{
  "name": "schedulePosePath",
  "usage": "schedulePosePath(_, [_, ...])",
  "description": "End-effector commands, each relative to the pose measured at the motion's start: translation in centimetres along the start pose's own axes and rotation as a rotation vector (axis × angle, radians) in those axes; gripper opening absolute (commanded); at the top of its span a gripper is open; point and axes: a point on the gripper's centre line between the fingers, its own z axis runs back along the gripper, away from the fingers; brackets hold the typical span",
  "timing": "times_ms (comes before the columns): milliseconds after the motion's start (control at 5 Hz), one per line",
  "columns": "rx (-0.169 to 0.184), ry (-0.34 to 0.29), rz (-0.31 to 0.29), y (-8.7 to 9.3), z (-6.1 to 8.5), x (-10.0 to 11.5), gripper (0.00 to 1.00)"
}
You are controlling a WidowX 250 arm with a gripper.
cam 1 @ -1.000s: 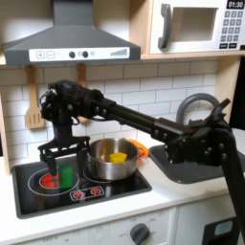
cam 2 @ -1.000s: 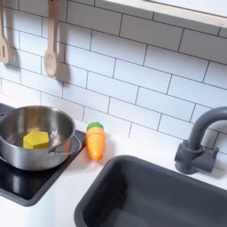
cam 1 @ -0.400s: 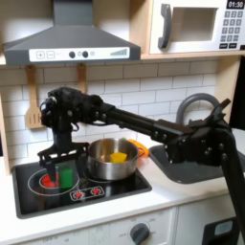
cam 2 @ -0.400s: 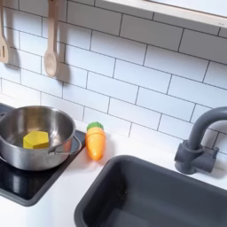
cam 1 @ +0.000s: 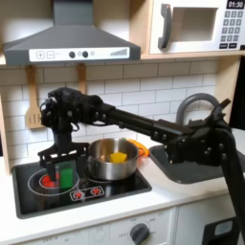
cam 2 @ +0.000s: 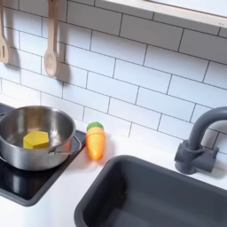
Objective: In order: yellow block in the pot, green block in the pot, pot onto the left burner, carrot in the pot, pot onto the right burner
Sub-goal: 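Put the green block in the pot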
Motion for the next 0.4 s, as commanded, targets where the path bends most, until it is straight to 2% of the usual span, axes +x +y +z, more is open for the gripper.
schedulePosePath(0, [-0.046, -0.019, -0.009, -0.79, -0.12, 1.15, 1.0])
schedulePosePath(200, [-0.033, -0.027, -0.005, -0.27, 0.08, 1.24, 1.0])
